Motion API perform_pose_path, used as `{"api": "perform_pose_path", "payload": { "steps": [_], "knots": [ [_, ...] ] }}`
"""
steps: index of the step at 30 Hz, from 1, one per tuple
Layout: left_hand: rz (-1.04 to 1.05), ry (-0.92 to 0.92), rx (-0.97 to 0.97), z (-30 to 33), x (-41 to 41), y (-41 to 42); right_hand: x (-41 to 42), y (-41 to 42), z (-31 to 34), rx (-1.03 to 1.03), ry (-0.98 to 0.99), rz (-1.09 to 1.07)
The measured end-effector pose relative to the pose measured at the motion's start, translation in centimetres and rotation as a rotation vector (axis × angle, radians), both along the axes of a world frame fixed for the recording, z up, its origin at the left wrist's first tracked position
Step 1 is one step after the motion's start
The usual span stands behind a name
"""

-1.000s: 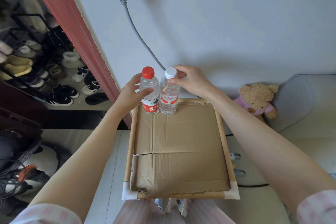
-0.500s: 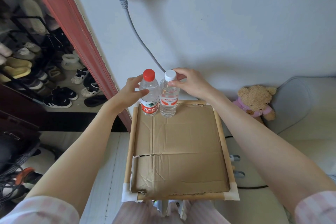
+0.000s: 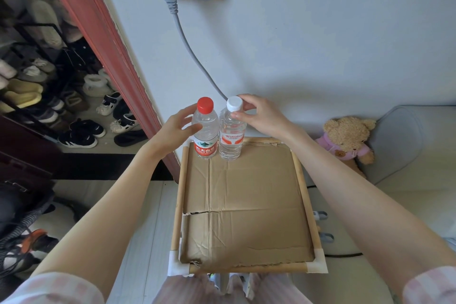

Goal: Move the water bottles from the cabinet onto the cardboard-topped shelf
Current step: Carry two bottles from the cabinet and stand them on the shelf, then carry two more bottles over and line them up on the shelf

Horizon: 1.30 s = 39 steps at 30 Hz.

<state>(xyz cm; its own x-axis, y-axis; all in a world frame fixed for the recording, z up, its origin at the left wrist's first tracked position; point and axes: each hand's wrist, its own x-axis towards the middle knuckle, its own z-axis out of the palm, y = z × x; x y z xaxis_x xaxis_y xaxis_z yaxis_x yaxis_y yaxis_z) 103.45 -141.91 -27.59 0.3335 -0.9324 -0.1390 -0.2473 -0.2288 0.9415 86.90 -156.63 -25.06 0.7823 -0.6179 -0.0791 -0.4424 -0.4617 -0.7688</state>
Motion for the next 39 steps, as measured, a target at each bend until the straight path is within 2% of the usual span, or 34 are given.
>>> {"api": "perform_pose_path", "payload": {
  "steps": [4, 10, 14, 17, 20, 23, 32, 36, 39],
  "knots": [
    [0.042, -0.026, -0.011, 0.1, 0.1, 0.0, 0.0, 0.1, 0.0, 0.012, -0.007, -0.010],
    [0.013, -0.234, 0.038, -0.1, 0.2, 0.0, -0.8, 0.7, -0.1, 0.014, -0.016, -0.047],
    [0.020, -0.405, 0.058, 0.4, -0.5, 0.4, -1.8, 1.5, 0.4, -0.156, -0.031, -0.054],
    [0.076, -0.606, 0.013, 1.7, -1.7, 1.7, -2.8, 2.5, 0.8, -0.316, -0.064, -0.019],
    [0.152, -0.840, -0.005, 2.9, -4.0, 4.3, -4.1, 4.3, 1.2, -0.481, -0.094, 0.049],
    [0.252, -0.947, 0.022, 2.6, -8.1, 8.8, -5.7, 7.3, 0.8, -0.593, -0.124, 0.163],
    [0.648, -0.817, 0.421, -3.4, -22.7, 29.0, -10.6, 22.0, -6.0, -0.502, 0.022, 0.725],
    [0.941, -0.688, 0.511, -4.6, -30.4, 39.0, -12.5, 32.1, -6.6, -0.565, -0.042, 1.069],
    [1.208, -0.653, 0.578, -4.2, -36.5, 47.1, -14.1, 41.2, -5.7, -0.538, -0.123, 1.287]
  ]
}}
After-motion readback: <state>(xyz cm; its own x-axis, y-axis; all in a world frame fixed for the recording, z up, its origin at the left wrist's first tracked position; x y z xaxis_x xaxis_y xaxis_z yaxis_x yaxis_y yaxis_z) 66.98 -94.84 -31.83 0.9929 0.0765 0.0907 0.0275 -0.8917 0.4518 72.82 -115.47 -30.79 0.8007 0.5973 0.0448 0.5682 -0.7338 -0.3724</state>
